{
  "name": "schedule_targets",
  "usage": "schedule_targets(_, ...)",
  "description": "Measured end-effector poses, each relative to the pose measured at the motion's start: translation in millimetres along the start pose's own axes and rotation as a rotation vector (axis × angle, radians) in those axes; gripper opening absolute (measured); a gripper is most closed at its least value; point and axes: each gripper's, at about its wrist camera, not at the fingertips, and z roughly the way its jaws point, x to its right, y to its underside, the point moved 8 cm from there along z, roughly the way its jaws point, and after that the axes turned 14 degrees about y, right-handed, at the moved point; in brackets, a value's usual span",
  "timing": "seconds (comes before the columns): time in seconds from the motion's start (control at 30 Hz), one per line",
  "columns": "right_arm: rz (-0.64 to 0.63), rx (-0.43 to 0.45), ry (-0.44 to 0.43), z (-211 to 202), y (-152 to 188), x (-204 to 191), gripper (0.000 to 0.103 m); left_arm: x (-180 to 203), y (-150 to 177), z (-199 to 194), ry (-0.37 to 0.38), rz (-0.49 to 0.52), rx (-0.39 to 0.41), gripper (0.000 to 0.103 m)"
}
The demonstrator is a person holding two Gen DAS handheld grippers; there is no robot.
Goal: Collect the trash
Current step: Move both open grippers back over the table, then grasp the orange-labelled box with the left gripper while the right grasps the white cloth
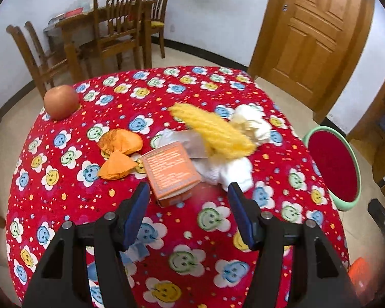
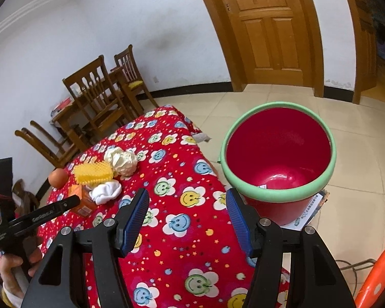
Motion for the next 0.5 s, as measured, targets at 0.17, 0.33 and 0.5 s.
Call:
schedule_targets(0.17, -0.013, -0.02, 0.003, 10, 2, -7, 0.064, -10, -2, 11, -0.006, -0.023, -0.009, 0.063)
schedule_targets(0.33, -0.024, -0.037, 0.002, 18, 4, -13, 0.064, -16, -5, 22, -0.011, -0.039, -0.02, 0.063)
schedule_targets(0.5, -0.035, -0.053, 0.0, 27, 5, -20, 0.064, -23, -6, 31, -0.014, -0.052, -0.027, 0.063)
